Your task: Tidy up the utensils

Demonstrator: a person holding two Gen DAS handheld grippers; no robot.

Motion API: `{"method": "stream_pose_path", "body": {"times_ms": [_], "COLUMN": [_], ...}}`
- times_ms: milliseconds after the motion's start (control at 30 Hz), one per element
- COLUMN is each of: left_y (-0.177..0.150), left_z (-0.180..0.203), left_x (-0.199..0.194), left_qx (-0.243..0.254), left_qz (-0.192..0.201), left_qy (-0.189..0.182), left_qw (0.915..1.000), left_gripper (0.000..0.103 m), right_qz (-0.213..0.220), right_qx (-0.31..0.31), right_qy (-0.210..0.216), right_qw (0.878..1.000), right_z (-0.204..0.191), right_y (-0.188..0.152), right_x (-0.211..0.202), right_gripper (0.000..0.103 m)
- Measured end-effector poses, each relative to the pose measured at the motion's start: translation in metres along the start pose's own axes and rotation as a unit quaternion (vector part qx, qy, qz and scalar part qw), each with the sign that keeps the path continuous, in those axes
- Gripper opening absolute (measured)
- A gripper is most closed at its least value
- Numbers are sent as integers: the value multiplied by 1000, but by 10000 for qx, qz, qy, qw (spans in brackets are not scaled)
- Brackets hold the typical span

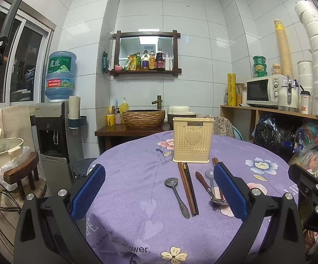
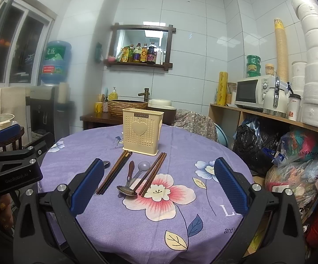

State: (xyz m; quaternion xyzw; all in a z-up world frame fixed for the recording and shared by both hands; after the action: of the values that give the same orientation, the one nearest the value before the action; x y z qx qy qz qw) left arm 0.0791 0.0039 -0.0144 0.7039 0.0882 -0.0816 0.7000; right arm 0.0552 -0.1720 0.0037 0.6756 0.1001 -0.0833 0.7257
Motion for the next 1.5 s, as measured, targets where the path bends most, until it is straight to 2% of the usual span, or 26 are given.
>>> {"method": "stream_pose_path", "body": {"times_ms": [1500], "left_y": [-3], "left_z": [-3], "left_x": [1], "left_qx": [18], "left_qz": [-35], "left_qy": [-4], "left_qw": [10000], "left_gripper": [98], "right_qz": [-19], "right_qx": [-7], "right_qy": [4], "right_qw": [10000], "right_z": [1], "right_y": [-3], "right_x": [3], "right_gripper": [98]}}
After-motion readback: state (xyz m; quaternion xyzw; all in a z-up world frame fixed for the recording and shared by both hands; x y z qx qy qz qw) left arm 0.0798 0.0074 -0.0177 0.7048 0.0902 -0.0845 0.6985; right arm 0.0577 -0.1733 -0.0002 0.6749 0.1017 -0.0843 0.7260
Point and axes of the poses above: each gripper's, at about its wrist camera, not at the fingertips, and x roughly the way its jaws point, z to its right, y to its top, the point moved 8 cm from there along x, roughly the way its jaws point, and after that the axes turned 5 degrees about -z, right-handed, at the moved point
